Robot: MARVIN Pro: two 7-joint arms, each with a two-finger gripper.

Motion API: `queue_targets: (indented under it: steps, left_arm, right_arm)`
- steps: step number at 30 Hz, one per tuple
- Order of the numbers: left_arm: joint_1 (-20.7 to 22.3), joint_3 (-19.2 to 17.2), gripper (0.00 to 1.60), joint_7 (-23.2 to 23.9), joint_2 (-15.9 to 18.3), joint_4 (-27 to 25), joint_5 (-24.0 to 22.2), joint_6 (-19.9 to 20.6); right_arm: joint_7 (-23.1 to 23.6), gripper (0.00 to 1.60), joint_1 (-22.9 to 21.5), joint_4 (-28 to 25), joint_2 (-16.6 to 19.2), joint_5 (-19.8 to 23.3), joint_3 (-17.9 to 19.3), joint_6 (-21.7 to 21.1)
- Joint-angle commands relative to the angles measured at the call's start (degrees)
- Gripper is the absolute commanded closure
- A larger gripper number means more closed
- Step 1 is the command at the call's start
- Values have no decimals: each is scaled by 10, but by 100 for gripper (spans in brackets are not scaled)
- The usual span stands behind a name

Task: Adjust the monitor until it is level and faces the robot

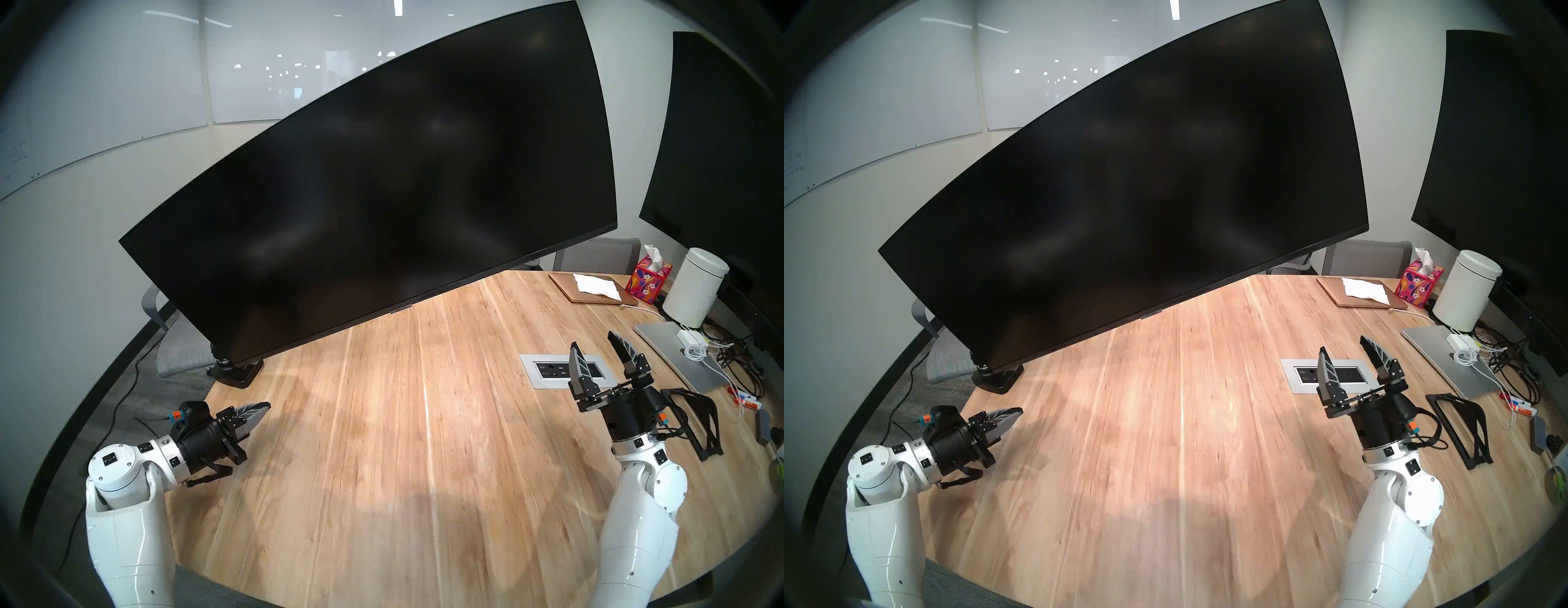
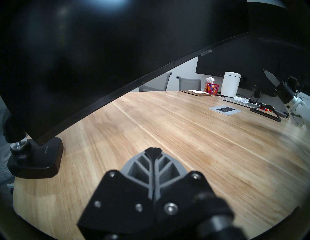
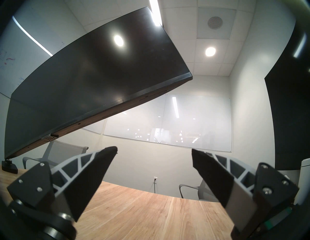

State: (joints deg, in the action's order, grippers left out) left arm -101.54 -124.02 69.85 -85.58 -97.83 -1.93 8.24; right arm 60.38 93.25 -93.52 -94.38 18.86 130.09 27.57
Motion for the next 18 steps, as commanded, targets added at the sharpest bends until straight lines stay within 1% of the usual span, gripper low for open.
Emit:
queue_targets:
  steps: [1, 11, 14, 18]
  left_arm:
    - [0, -1, 160, -9, -4, -12, 5, -14]
    - [-3, -3, 160, -18, -13, -22, 11, -4]
    - [-4, -3, 160, -21, -15, -24, 13, -7]
    - [-7, -3, 160, -28, -20, -31, 17, 1]
  right_arm:
    - [1, 0, -1, -8, 0, 3, -1, 0]
    - [1, 0, -1, -8, 0, 3, -1, 0]
    - [1, 0, -1, -8, 0, 3, -1, 0]
    - [1, 0, -1, -8, 0, 3, -1, 0]
